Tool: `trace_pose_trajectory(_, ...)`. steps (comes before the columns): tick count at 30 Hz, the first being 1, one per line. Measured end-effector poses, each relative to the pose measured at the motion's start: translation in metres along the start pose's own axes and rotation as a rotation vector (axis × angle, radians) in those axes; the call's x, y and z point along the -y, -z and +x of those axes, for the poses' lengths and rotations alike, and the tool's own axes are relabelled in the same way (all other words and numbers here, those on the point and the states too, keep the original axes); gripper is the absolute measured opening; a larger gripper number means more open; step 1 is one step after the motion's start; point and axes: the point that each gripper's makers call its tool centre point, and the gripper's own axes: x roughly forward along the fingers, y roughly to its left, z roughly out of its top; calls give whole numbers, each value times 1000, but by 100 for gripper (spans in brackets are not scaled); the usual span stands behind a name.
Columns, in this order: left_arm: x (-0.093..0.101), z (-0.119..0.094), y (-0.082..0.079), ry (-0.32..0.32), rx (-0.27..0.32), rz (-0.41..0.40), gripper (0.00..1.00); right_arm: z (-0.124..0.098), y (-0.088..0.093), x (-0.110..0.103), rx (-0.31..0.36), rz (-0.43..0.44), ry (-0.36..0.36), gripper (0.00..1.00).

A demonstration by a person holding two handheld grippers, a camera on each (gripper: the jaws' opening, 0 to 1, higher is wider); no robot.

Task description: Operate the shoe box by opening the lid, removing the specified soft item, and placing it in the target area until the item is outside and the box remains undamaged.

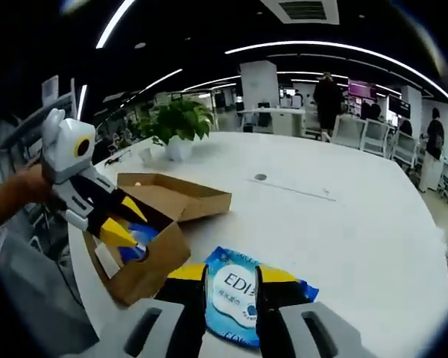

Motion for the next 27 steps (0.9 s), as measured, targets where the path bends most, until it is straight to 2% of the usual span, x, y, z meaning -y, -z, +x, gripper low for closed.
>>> trace_pose_trajectory(5,-14,-9,15,-1,-8,0,25,7,-15,-19,19,-20,-70,21)
trace_pose_trajectory(11,-26,-17,27,4,6,-36,25,15,-22,-39,17,-59,-129,21)
trace_pose_trajectory(15,-25,-20,35,32,8,-49,25,22,-22,-52,5,-91,-168,21)
trace_pose_trajectory(21,-25,-21,47,46,-11,-24,25,34,-21,-74,-21,-169,-221,20)
trace_pose_trajectory(27,-21,-19,51,98,-18,-36,26,48,-20,-93,-50,-252,-264,19)
